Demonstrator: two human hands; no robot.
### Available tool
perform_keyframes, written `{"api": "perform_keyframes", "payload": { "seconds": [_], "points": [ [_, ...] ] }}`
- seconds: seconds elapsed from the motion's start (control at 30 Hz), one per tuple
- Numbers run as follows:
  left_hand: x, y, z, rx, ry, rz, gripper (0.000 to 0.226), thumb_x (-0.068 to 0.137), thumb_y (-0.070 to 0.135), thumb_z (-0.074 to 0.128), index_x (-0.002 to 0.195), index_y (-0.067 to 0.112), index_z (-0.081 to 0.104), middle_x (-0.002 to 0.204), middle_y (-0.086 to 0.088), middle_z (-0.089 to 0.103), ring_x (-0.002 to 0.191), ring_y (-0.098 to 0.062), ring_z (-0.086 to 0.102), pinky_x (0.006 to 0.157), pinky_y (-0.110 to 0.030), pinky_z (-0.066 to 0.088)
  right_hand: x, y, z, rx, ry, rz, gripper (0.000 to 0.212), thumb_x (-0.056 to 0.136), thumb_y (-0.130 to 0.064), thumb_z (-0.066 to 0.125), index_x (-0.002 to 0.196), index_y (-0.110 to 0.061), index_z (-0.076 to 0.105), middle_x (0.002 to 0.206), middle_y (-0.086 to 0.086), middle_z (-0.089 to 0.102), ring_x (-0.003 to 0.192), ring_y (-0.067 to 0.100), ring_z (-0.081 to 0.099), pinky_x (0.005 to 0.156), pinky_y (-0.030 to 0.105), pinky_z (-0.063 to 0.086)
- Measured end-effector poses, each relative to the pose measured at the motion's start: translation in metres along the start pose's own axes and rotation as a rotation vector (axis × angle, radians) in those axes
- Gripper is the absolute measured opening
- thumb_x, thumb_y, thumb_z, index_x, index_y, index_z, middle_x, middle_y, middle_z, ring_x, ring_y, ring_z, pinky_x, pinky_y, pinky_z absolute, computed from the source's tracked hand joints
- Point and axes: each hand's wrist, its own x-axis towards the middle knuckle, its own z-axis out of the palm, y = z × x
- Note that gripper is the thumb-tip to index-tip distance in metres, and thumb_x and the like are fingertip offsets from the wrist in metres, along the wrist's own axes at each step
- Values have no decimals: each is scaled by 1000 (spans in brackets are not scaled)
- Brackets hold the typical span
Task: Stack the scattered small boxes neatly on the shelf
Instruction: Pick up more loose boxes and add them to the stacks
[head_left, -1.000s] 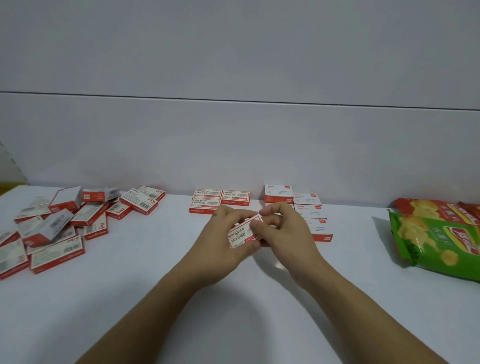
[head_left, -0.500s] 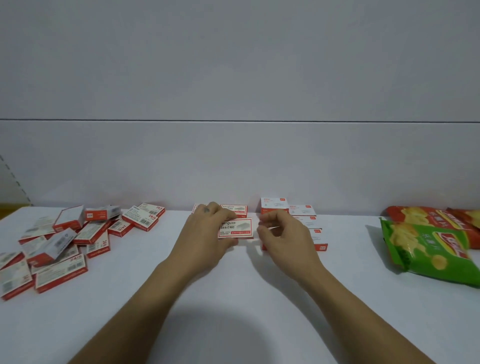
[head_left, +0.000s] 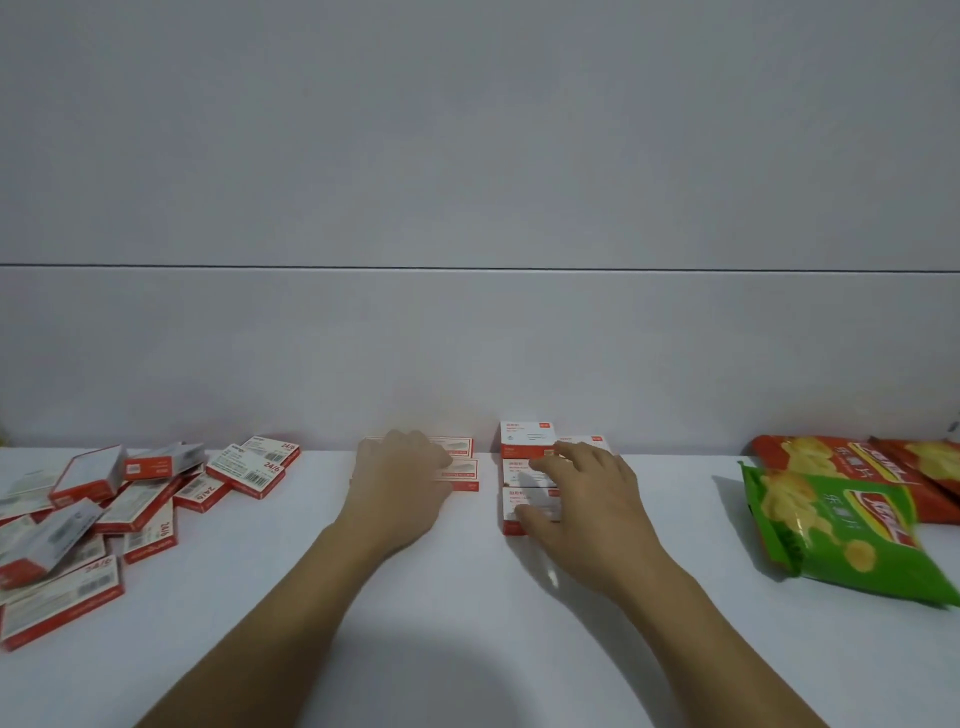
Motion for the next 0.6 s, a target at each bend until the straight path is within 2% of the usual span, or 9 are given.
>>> {"api": "perform_keyframes", "payload": {
  "seconds": [0.07,0.33,0.47,0.6],
  "points": [
    [0,-2,2,14,25,0,33,89,46,53,119,36,61,119,10,57,111,-16,46,94,-37,26,0,3,1,-51,-47,0,50,87,-57,47,133,-36,47,143,-10,41,135,16,30,115,38,14],
    [1,-4,6,52,19,-6,36,90,49,50,123,37,59,125,8,57,114,-17,48,97,-39,27,0,3,3,-75,-111,1,47,89,-56,46,130,-35,49,137,-11,49,128,16,39,113,40,21],
    [0,-6,5,54,8,-15,38,91,50,49,126,37,57,130,8,55,117,-17,46,100,-39,26,1,4,4,-71,-135,10,45,89,-53,48,129,-34,51,132,-10,52,120,16,43,99,33,34],
    [-1,-6,4,43,-9,-23,38,93,47,48,129,38,54,133,7,52,120,-17,45,103,-40,27,2,4,4,-82,-151,20,44,88,-53,49,128,-35,51,131,-10,51,119,16,43,94,32,38]
  ]
}}
